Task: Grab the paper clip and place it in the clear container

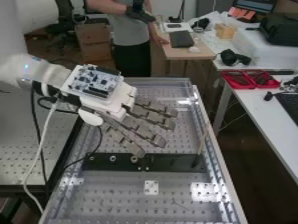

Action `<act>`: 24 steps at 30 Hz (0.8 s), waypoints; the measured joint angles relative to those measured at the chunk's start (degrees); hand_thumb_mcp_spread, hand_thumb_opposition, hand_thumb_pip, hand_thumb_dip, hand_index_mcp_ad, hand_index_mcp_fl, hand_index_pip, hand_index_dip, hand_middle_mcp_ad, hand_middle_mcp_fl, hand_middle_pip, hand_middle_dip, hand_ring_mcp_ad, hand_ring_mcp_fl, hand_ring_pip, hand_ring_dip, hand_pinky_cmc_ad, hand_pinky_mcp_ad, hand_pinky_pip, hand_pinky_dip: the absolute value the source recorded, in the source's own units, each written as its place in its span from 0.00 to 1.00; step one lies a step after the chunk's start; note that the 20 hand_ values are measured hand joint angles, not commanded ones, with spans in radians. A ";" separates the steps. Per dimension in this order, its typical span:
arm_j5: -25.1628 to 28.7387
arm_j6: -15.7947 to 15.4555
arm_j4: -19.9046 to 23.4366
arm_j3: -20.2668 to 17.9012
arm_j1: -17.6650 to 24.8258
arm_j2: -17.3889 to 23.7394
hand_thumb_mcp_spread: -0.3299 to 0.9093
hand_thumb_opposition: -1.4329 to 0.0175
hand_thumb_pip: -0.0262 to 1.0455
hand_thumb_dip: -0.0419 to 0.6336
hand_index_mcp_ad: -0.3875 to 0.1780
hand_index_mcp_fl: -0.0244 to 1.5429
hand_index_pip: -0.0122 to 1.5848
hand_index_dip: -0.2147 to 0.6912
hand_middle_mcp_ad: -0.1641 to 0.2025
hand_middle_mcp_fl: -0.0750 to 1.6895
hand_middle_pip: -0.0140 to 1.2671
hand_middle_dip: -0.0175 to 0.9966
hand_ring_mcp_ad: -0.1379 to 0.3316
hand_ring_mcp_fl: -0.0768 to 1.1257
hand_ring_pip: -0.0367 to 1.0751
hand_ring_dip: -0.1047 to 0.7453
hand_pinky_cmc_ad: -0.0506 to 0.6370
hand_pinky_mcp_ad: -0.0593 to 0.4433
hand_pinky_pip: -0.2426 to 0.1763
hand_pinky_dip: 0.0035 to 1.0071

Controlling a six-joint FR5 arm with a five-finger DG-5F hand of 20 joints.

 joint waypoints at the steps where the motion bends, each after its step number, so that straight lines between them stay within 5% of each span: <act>1: -0.61 0.21 0.29 -0.09 -0.65 -0.31 0.50 0.48 0.48 0.23 0.62 0.05 0.07 0.23 0.51 0.05 0.11 0.17 0.67 0.06 0.11 0.23 0.63 0.74 0.32 0.50; 8: -5.95 0.85 0.72 0.18 -4.87 -2.37 0.52 0.48 0.52 0.26 0.60 0.08 0.09 0.23 0.52 0.04 0.11 0.17 0.67 0.06 0.12 0.23 0.62 0.74 0.32 0.50; 24: -22.83 0.90 2.72 4.13 -14.97 -9.17 0.54 0.46 0.57 0.32 0.55 0.13 0.43 0.23 0.52 0.04 0.10 0.17 0.67 0.06 0.13 0.23 0.63 0.74 0.33 0.48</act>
